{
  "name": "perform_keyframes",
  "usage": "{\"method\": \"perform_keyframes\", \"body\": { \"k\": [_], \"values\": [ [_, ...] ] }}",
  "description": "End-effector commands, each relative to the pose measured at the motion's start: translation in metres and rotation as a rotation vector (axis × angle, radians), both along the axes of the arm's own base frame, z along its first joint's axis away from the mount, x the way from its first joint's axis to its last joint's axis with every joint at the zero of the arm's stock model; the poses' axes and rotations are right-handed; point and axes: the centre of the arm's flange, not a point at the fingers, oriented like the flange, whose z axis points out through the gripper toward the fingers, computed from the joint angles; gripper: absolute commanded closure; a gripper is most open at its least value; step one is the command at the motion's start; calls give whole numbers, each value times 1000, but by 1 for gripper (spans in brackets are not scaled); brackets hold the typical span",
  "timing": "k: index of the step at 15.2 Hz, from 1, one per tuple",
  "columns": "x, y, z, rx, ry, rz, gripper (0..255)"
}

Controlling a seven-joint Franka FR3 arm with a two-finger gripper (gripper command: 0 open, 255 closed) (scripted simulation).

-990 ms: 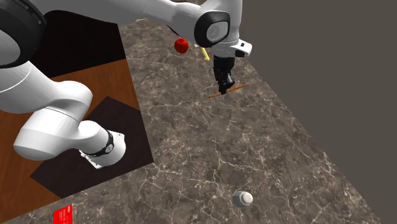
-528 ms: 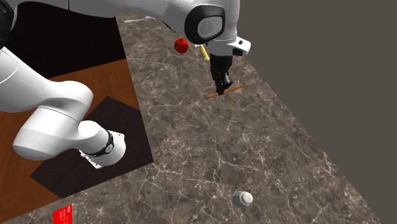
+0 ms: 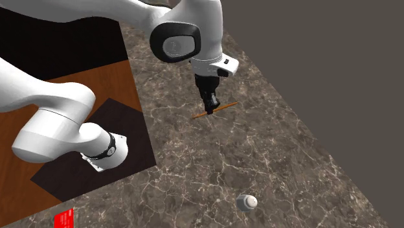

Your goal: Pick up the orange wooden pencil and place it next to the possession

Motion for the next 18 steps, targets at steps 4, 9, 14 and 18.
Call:
{"method": "perform_keyframes", "body": {
  "k": [4,9,14,18],
  "values": [
    [-13,-67,0,2,0,1,255],
    [-25,-132,0,2,0,1,255],
    [-37,-197,0,2,0,1,255],
    [-47,-249,1,2,0,1,255]
  ]
}}
